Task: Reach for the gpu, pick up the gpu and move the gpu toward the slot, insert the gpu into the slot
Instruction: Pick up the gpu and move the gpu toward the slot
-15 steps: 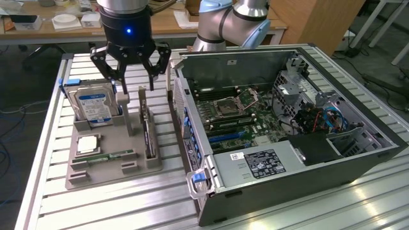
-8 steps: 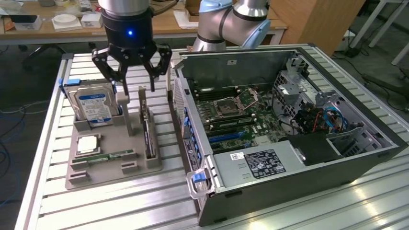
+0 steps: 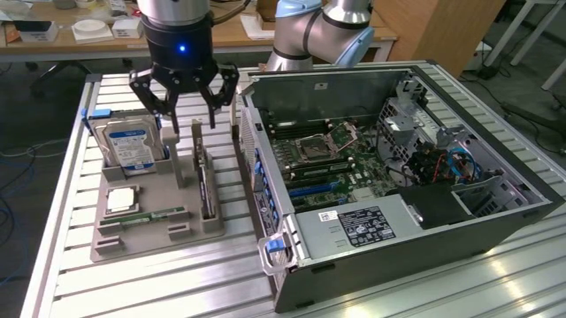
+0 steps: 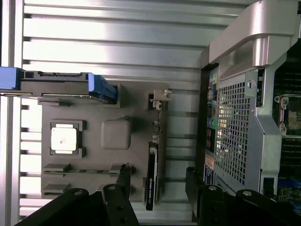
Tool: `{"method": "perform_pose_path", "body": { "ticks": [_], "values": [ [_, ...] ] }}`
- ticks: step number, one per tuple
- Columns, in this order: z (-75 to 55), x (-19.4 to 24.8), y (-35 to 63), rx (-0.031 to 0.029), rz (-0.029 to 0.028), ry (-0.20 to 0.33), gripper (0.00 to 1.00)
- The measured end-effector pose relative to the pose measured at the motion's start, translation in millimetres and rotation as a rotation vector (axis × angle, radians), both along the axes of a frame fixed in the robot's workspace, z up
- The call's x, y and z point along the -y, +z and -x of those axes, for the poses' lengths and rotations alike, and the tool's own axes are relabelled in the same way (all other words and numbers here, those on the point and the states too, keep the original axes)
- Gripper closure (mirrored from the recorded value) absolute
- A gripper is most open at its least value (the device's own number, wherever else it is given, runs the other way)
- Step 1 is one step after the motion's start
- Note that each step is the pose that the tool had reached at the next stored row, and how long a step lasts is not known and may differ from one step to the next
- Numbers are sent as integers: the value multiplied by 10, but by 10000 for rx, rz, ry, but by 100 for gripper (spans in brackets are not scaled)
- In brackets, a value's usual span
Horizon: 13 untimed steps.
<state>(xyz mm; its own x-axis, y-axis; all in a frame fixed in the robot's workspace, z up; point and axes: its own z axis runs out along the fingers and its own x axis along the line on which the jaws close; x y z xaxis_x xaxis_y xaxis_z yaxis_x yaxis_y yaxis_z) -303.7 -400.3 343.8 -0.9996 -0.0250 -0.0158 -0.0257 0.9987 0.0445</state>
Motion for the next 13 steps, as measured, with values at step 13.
{"method": "perform_pose_path", "body": {
  "ticks": [13],
  "values": [
    [-21, 0, -67, 2, -1, 40, 41]
  ]
}}
